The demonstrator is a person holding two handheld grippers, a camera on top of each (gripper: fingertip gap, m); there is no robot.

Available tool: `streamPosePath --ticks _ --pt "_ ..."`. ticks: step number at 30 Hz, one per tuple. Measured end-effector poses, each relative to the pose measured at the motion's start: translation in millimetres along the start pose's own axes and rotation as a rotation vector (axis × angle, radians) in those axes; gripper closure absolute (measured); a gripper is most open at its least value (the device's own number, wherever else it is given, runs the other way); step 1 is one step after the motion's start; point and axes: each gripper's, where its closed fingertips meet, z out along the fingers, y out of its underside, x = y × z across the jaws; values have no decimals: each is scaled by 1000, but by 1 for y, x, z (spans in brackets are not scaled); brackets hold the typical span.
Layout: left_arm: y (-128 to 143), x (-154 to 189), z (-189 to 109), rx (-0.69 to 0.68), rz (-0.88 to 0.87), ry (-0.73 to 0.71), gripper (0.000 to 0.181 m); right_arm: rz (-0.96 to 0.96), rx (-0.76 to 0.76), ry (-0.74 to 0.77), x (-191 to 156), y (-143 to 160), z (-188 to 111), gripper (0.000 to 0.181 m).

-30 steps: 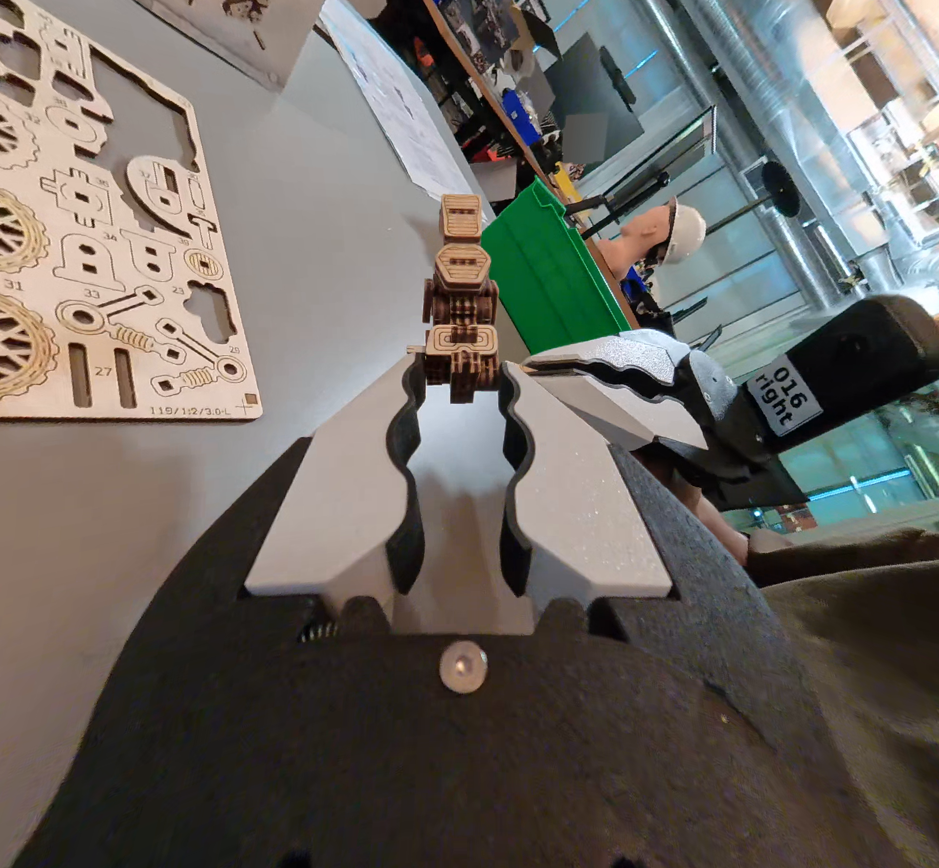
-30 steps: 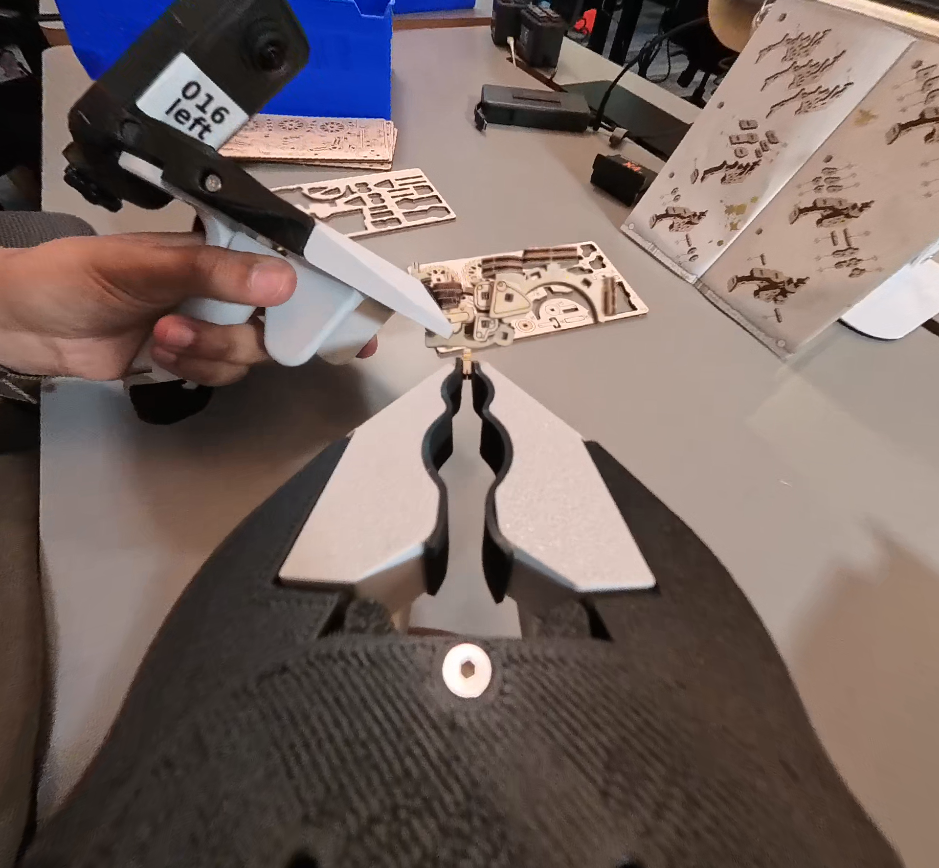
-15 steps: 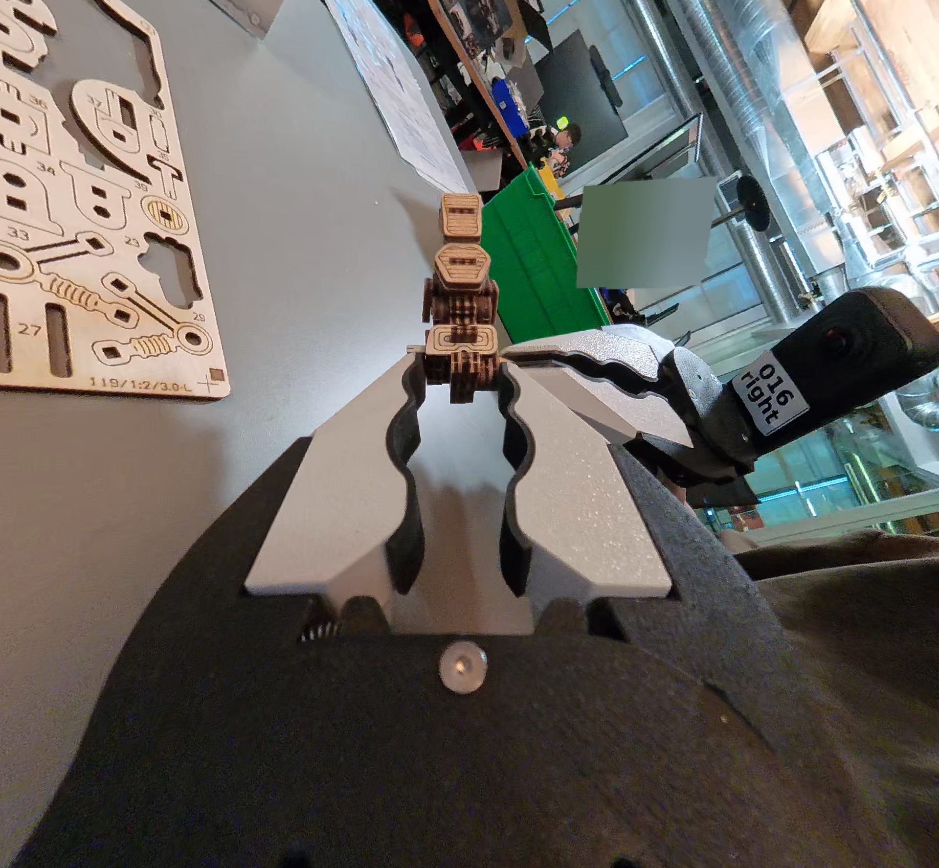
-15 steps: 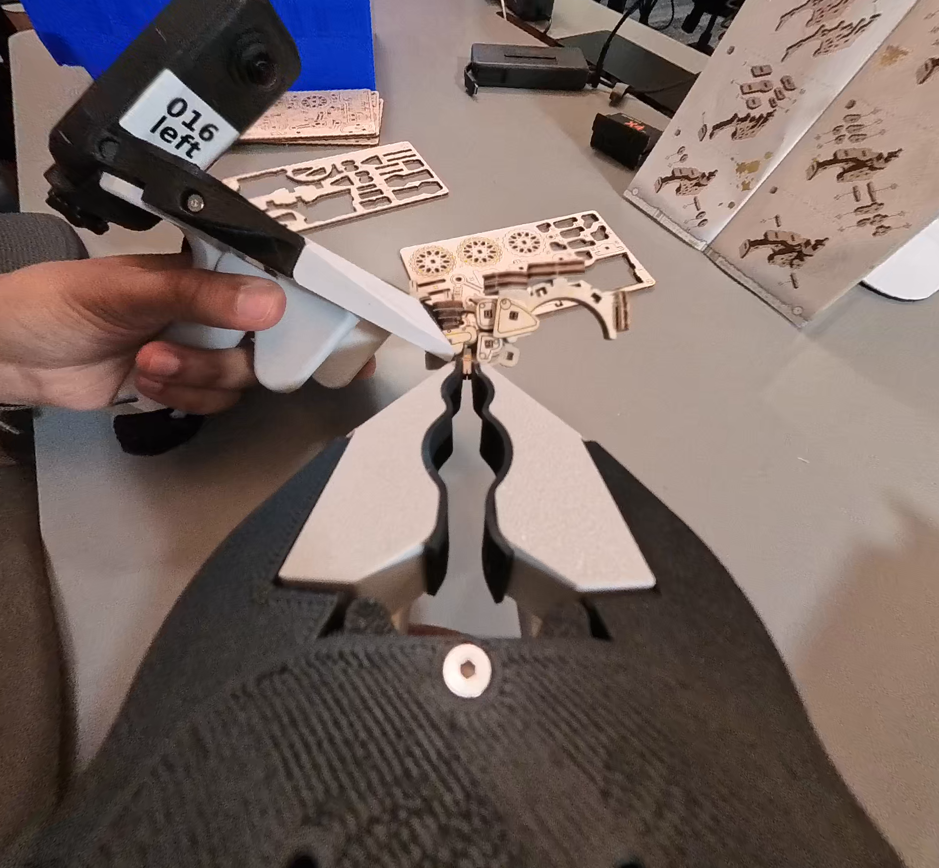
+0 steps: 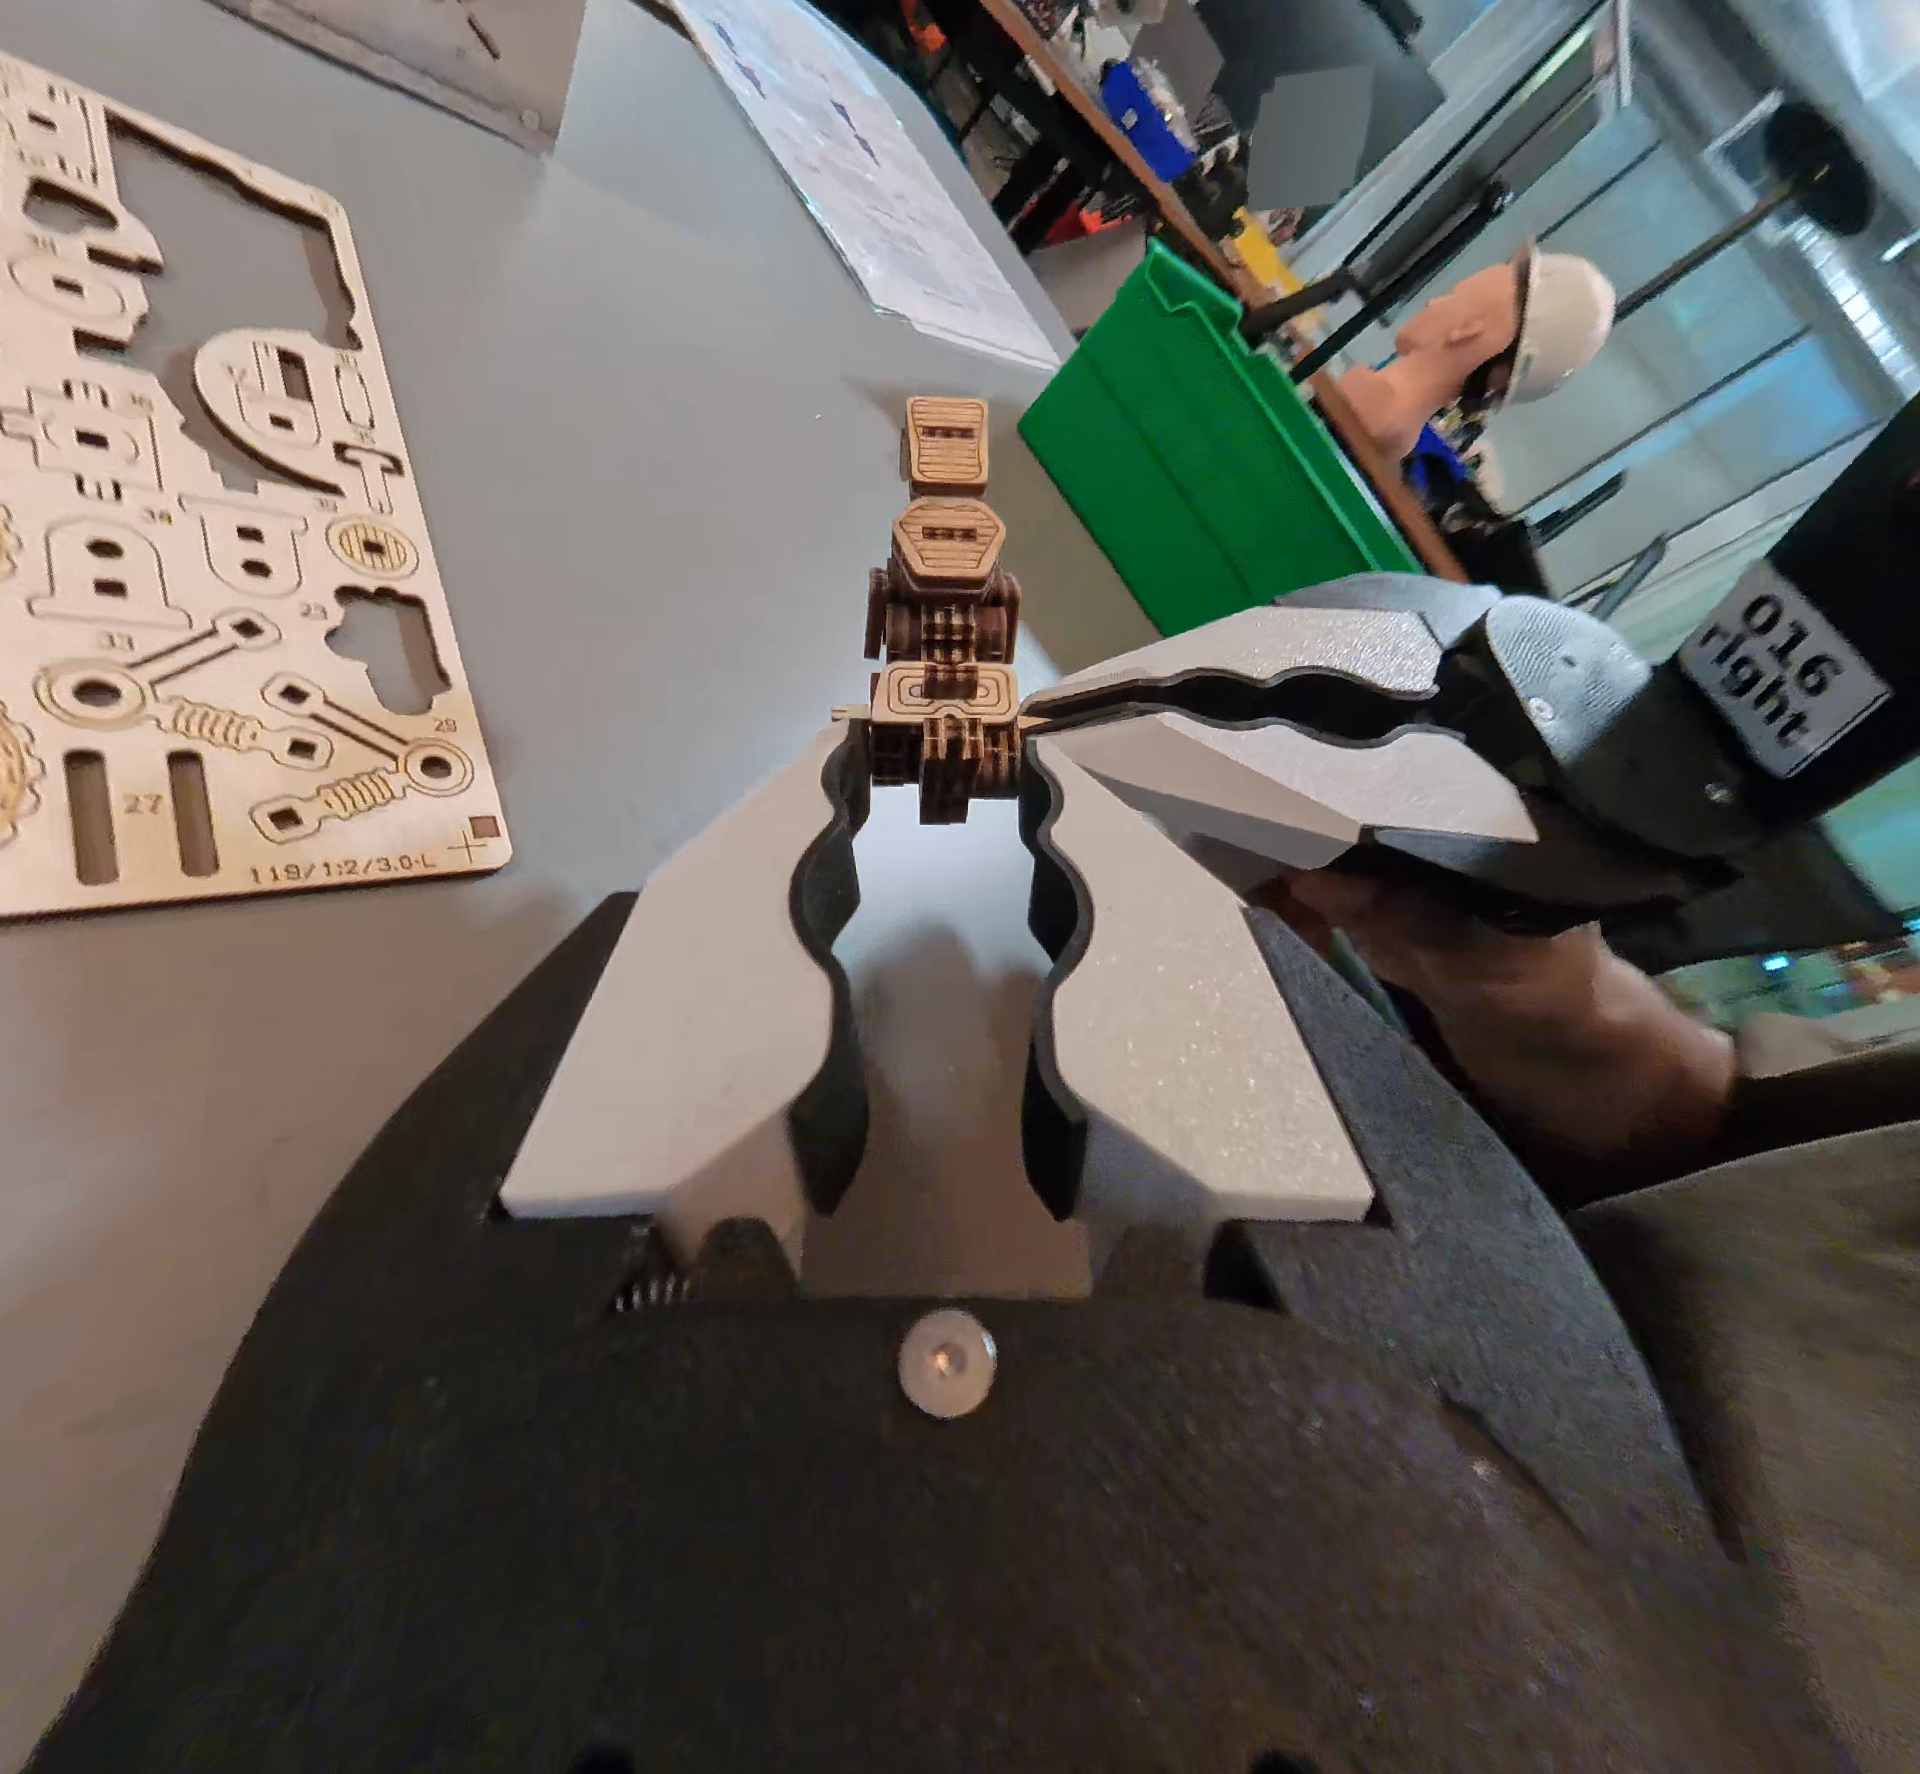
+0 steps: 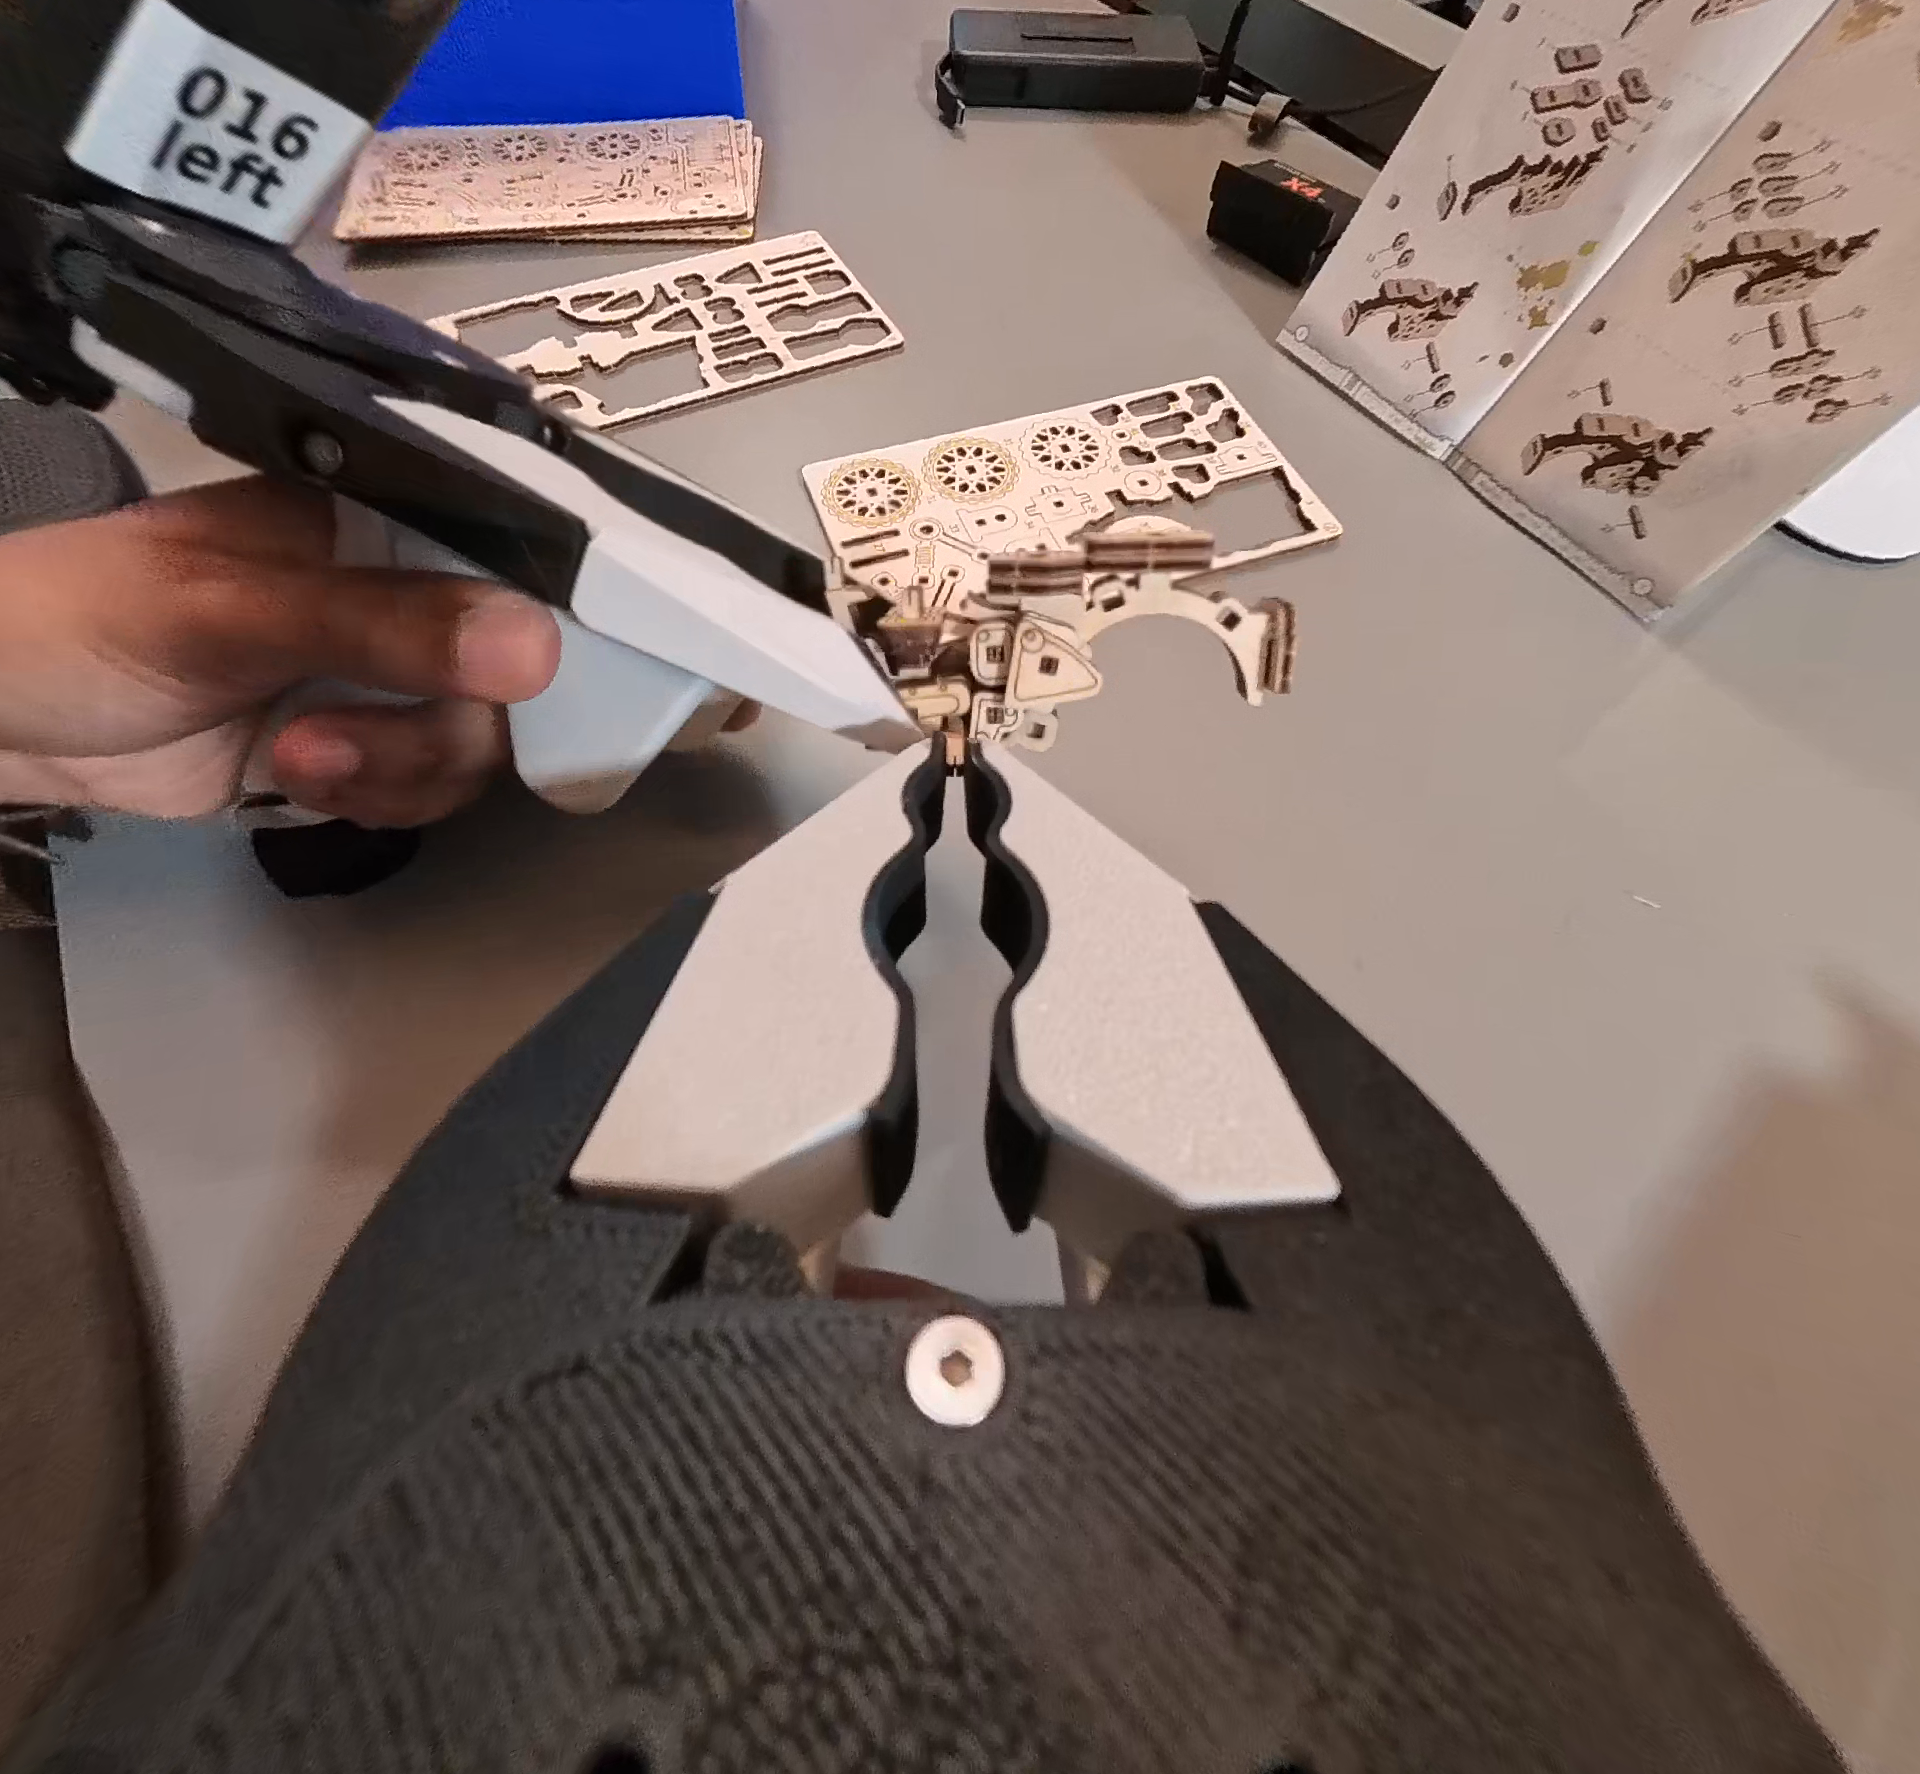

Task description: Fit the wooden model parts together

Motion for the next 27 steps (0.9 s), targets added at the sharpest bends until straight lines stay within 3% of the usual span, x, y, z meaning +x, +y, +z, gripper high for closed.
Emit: streamPosePath --ticks 13,19,23,27 --pt "6 3 0 -53 232 -86 156 -17 -12 -23 -3 4 -1 180" --pt "6 3 -1 -55 165 -47 156 -1 4 -36 -3 3 -1 181" --pt "2 6 0 -31 -1 37 156 -12 59 -11 0 -4 -4 180" --pt "-2 -2 -3 -7 -106 55 156 -26 84 -8 0 -7 -8 167"
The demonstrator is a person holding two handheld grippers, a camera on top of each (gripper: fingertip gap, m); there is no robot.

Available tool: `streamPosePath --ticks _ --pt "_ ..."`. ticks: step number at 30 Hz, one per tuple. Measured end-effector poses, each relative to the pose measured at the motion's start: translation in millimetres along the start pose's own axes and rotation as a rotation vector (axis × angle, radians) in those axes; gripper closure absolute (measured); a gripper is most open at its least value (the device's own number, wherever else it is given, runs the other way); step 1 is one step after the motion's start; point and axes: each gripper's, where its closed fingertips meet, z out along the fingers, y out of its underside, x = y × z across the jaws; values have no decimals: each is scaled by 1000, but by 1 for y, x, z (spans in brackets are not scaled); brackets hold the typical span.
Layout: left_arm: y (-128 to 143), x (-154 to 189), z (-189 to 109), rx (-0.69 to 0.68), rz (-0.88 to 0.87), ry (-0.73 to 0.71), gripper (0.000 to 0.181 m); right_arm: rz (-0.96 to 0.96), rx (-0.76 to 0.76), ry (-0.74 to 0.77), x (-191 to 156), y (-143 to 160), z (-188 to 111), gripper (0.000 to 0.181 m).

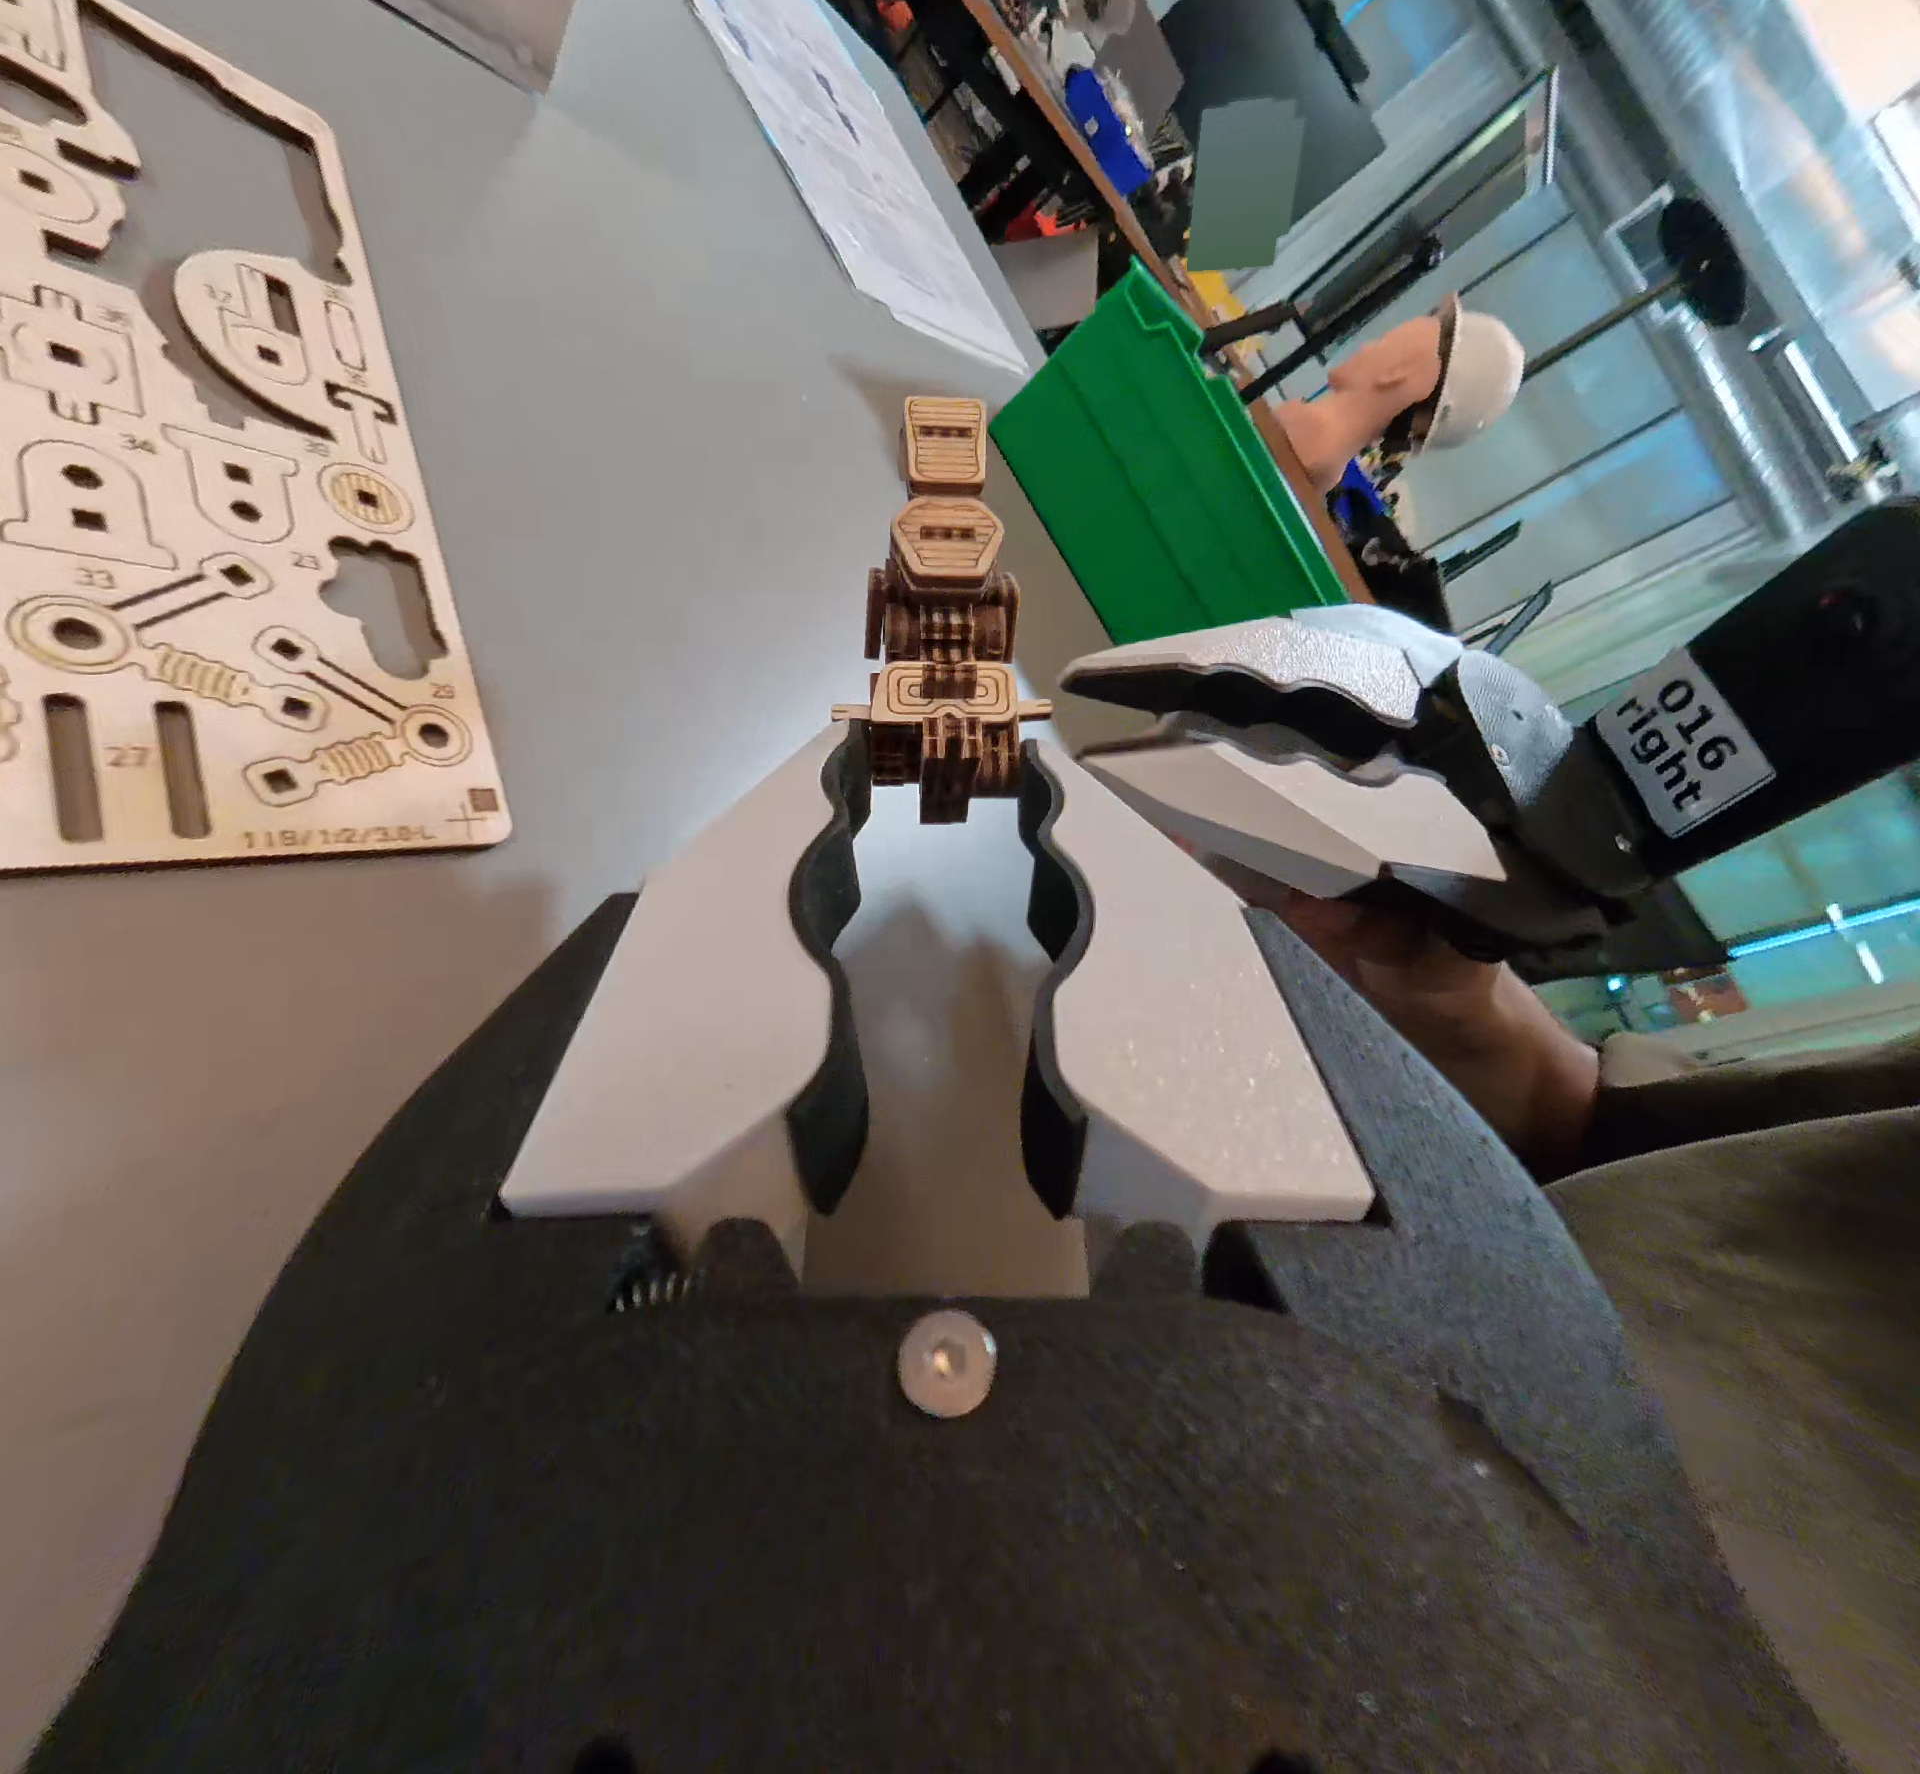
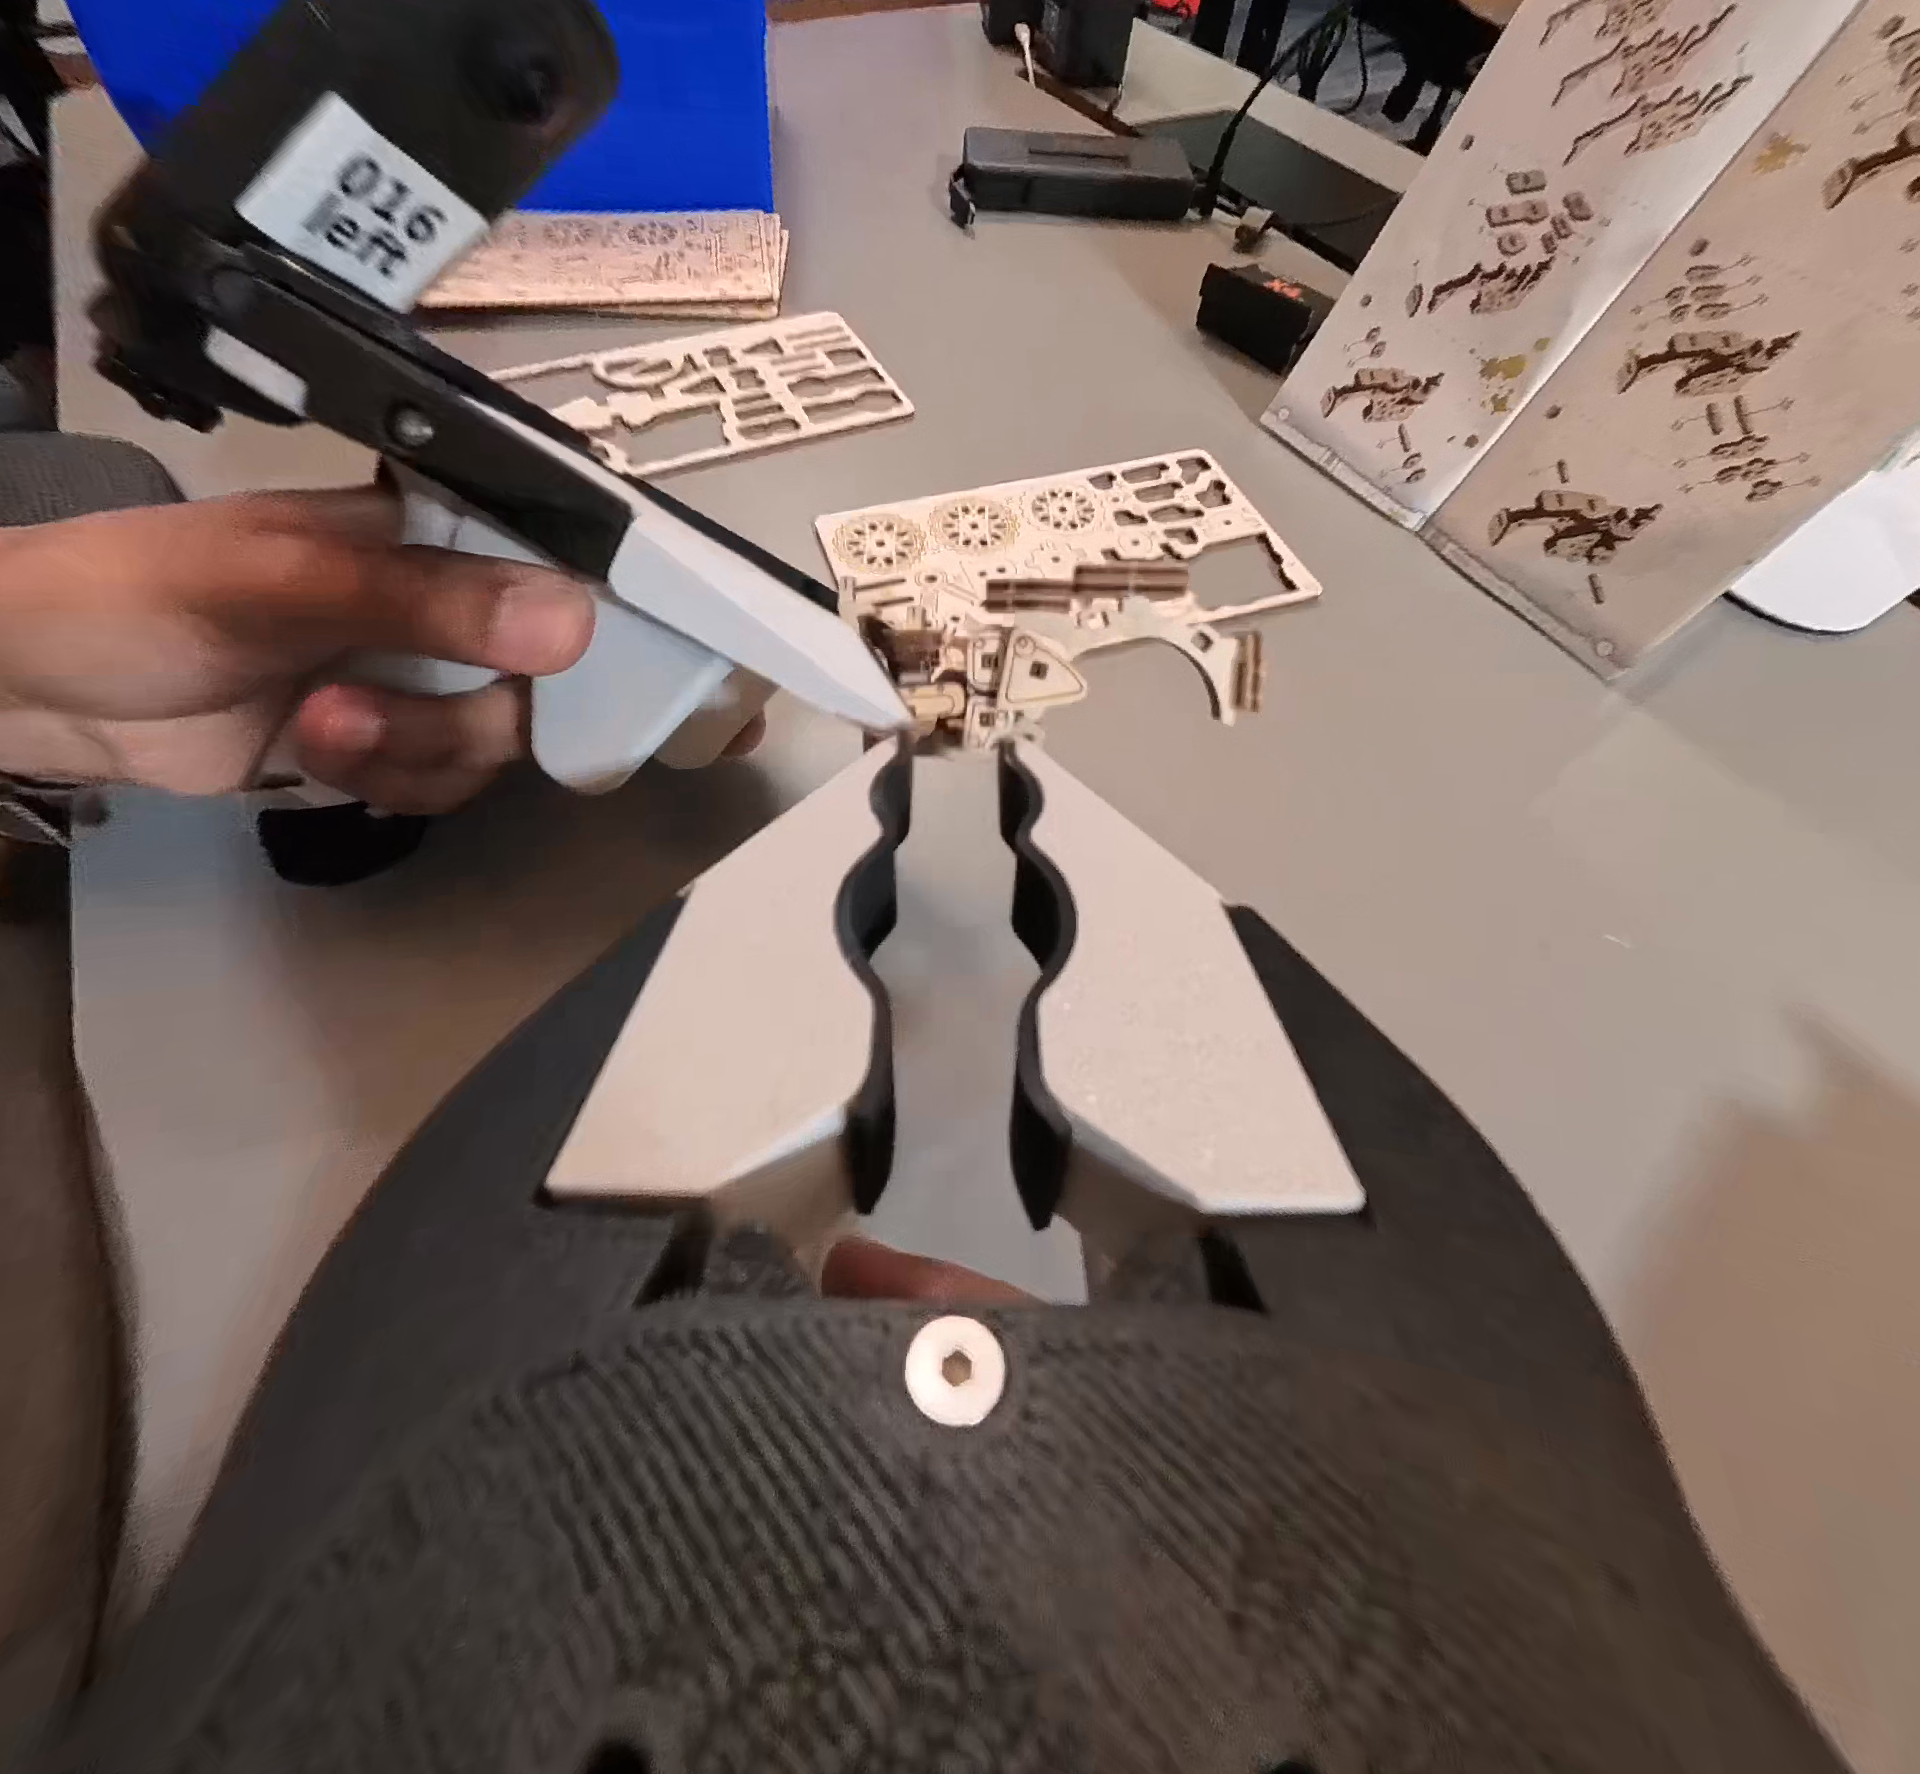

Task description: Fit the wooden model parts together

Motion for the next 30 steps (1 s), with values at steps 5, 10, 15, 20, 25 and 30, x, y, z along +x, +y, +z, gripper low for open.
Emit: streamPosePath --ticks 5,10,15,20,25,30 --pt "-13 8 -8 70 -67 100 156 137 82 -45 4 -9 -5 163" --pt "-20 26 -11 113 -104 226 156 659 202 -286 11 -19 -10 152" --pt "-21 43 -13 125 -65 299 156 977 281 -534 8 -29 -17 144" --pt "-21 50 -15 129 -47 328 156 964 285 -601 -4 -36 -20 141" --pt "-19 55 -15 118 -20 339 156 984 299 -629 -7 -39 -21 150" --pt "-18 56 -16 116 -5 333 156 970 293 -649 -12 -41 -22 157"
